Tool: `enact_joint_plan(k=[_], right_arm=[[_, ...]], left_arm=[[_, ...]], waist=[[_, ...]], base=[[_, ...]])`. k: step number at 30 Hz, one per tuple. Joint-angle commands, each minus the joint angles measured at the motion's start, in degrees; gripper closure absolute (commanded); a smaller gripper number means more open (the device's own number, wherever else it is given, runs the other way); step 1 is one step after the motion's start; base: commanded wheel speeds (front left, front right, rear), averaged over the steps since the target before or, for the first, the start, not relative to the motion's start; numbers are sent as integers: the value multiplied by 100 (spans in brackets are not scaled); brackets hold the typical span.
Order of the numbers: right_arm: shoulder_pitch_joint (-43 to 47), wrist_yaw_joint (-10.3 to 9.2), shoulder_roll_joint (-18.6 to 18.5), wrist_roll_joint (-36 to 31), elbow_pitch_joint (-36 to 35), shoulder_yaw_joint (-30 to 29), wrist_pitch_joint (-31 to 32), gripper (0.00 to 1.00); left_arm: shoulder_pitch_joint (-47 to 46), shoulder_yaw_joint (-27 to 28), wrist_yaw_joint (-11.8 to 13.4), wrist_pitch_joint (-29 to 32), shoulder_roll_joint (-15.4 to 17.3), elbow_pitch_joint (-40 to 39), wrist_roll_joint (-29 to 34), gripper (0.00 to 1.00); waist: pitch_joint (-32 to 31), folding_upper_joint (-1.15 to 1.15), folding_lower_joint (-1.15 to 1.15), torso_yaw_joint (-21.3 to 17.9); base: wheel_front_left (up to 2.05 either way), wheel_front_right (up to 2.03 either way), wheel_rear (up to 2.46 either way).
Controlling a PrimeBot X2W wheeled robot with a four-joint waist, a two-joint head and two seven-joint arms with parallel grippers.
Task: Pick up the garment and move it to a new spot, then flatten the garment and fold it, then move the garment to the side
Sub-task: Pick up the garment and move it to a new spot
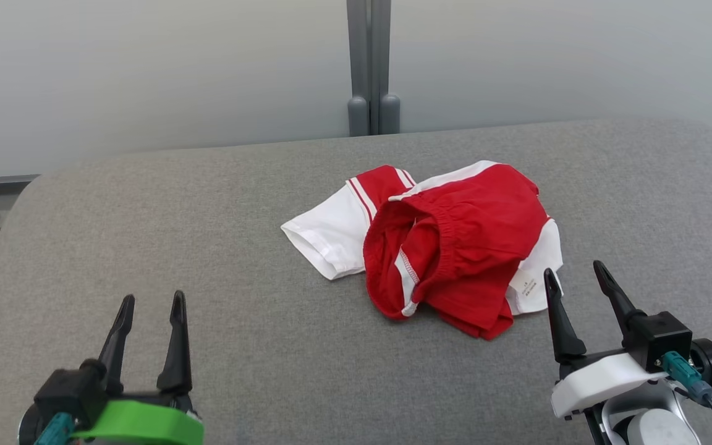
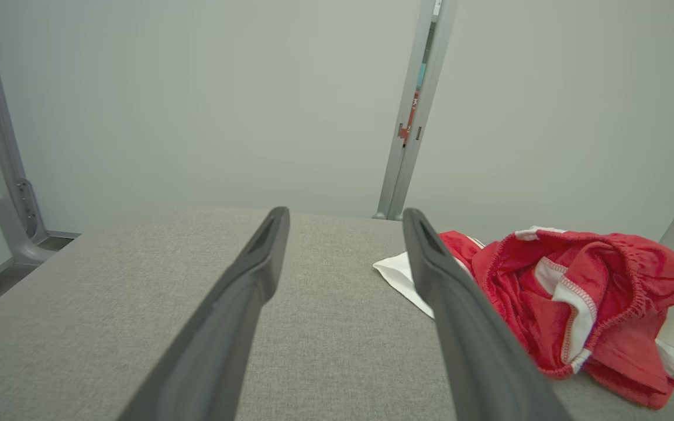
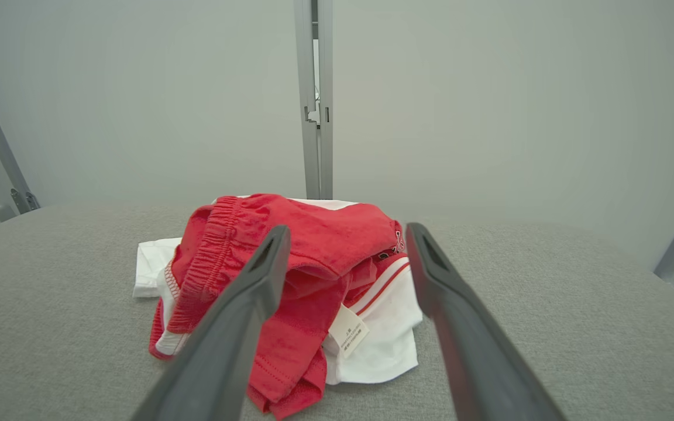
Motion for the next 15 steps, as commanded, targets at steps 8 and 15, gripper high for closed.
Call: enact_joint_plan(k=[8, 15], right_arm=[[250, -7, -13, -51, 216, -91, -64, 0], [366, -8, -14, 18, 292, -76, -4, 0]], left_arm=[[897, 401, -126, 2, -192, 14, 459, 0], [949, 650, -228, 0, -374, 334, 474, 0]], waist=[[-216, 0, 0, 250], [-267, 0, 0, 268]], base=[[0, 0, 0], [0, 0, 0]])
